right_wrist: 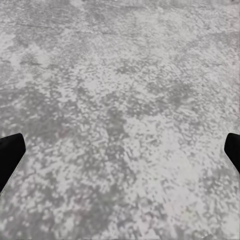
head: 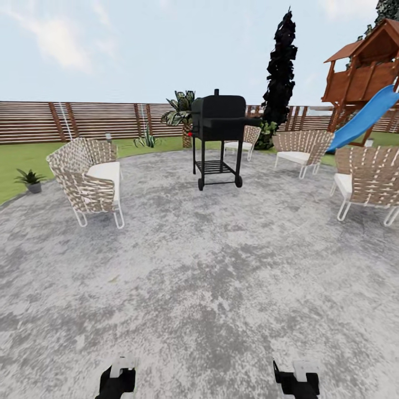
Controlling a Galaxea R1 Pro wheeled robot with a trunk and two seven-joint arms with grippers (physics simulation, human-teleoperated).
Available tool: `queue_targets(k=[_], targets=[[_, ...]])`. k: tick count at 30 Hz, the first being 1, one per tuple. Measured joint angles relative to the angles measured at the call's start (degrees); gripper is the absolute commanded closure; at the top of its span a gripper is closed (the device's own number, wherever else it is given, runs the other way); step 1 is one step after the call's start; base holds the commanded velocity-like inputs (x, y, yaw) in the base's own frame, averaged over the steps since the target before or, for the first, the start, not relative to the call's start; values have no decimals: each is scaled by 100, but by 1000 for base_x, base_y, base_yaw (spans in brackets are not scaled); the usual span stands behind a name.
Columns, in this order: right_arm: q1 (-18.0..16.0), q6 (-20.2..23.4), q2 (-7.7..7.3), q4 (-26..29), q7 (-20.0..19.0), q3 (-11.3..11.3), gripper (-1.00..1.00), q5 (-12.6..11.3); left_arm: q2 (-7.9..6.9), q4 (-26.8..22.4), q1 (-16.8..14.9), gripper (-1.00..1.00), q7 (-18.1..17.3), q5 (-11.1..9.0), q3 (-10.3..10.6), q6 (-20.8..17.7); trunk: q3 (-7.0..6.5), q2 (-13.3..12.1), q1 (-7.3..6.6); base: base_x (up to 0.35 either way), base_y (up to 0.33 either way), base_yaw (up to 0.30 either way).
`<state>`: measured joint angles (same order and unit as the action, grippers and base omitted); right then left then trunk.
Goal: Pick up the pesticide atomizer in the garden and spray insectifuge to fully cover both potted plants in the garden.
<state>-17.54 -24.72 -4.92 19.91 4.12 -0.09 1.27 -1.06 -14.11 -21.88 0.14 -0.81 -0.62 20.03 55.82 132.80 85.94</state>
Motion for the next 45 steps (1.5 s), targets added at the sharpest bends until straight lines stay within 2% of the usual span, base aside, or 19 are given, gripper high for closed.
queue_targets(k=[38,40,41,45], targets=[[0,0,0,0,0,0,-100,0,0,4,0,100,0,5,1,0,0,-3,15,339,0,0],[122,0,0,3,0,-1,-100,1,0,-4,120,100,0,9,1,0,-53,55,-55,339,0,0],[7,0,0,1,0,1,-100,1,0,4,8,100,0,6,-1,0,-3,1,-2,339,0,0],[1,0,0,0,0,0,-100,0,0,0,-3,100,-1,1,0,0,0,0,0,339,0,0]])
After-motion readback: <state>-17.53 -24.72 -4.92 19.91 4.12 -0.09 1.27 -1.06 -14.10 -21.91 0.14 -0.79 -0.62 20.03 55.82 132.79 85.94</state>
